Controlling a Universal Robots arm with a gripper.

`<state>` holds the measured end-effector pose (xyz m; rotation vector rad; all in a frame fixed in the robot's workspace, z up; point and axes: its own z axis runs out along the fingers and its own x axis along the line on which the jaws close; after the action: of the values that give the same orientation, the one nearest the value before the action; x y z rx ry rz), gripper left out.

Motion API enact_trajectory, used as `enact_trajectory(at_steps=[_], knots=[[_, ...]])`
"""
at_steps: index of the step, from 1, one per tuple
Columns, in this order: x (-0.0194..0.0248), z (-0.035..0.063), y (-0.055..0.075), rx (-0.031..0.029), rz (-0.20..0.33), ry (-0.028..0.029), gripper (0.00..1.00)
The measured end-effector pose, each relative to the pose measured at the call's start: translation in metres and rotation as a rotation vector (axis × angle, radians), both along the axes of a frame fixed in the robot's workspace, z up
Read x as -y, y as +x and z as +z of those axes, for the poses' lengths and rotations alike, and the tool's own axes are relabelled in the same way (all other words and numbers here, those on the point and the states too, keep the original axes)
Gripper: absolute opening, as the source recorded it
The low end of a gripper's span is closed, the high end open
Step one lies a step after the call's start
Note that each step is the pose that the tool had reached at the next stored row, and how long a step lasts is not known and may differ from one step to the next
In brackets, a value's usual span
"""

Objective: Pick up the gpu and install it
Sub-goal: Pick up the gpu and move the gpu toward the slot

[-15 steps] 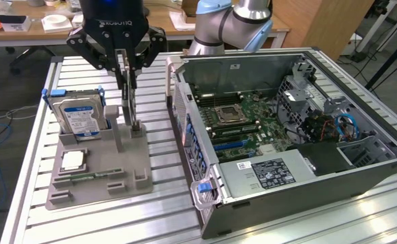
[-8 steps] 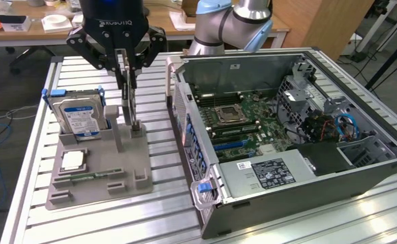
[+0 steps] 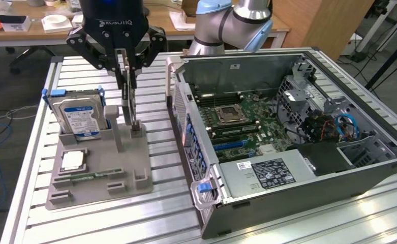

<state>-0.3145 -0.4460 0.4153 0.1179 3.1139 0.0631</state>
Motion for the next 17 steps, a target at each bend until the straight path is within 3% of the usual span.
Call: enact_trajectory(at_steps=[17], knots=[[-0.0002, 0.0029, 0.0001, 0.0000, 0.000, -0.0003, 0.26]])
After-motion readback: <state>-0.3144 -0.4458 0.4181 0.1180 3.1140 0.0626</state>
